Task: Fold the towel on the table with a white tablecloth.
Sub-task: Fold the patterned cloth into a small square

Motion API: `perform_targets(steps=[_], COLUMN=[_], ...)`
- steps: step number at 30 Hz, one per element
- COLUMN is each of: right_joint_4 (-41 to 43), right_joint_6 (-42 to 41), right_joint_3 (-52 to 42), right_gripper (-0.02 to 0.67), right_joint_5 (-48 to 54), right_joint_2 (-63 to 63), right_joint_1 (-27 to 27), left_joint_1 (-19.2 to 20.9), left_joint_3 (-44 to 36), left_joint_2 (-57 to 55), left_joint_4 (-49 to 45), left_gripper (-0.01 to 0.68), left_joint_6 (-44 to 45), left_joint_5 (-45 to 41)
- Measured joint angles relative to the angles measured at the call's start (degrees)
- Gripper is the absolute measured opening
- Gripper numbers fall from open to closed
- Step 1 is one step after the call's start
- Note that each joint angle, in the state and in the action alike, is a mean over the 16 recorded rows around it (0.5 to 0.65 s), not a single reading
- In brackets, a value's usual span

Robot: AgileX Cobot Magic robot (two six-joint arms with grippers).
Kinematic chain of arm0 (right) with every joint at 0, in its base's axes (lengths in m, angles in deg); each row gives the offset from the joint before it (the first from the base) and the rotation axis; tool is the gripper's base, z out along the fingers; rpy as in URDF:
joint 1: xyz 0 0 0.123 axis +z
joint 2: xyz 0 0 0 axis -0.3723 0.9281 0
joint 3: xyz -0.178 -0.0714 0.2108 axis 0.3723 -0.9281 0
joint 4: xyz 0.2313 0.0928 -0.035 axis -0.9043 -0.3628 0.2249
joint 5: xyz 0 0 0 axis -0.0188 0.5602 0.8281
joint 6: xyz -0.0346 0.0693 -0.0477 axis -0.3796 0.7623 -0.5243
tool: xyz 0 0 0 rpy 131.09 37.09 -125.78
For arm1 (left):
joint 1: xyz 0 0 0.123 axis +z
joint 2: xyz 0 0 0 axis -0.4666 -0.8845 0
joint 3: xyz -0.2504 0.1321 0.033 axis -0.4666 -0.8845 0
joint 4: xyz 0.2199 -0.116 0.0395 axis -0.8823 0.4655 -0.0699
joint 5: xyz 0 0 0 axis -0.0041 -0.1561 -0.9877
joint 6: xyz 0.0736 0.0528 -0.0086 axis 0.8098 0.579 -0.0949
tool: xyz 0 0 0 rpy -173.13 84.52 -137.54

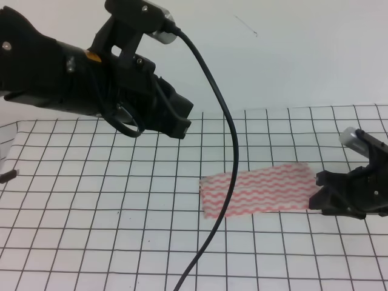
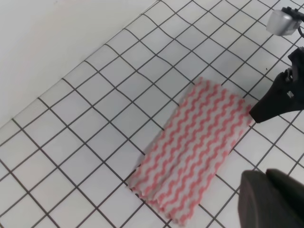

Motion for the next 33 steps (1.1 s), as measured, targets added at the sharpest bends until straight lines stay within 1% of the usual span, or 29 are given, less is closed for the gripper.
perform_targets(steps=[11, 26, 33], right_joint_4=[2.4, -4.4, -5.2], right_joint_6=[2.8, -1.7, -2.9], right_joint_3=[0.1, 0.1, 0.2], right_gripper=[0.256, 0.256, 0.256], right_joint_5=[-0.9, -4.1, -4.5], right_joint_2=[0.0, 0.0, 0.0], right_joint_1=[0.0, 0.0, 0.0], left_joint_1=[0.0, 0.0, 0.0], left_joint_3=[0.0, 0.0, 0.0], left_joint_2=[0.0, 0.0, 0.0], left_joint_4=[0.1, 0.0, 0.0], left_gripper=[-0.001, -0.001, -0.001], left_joint_6=[0.4, 0.5, 0.5], left_joint_5=[0.0, 0.0, 0.0])
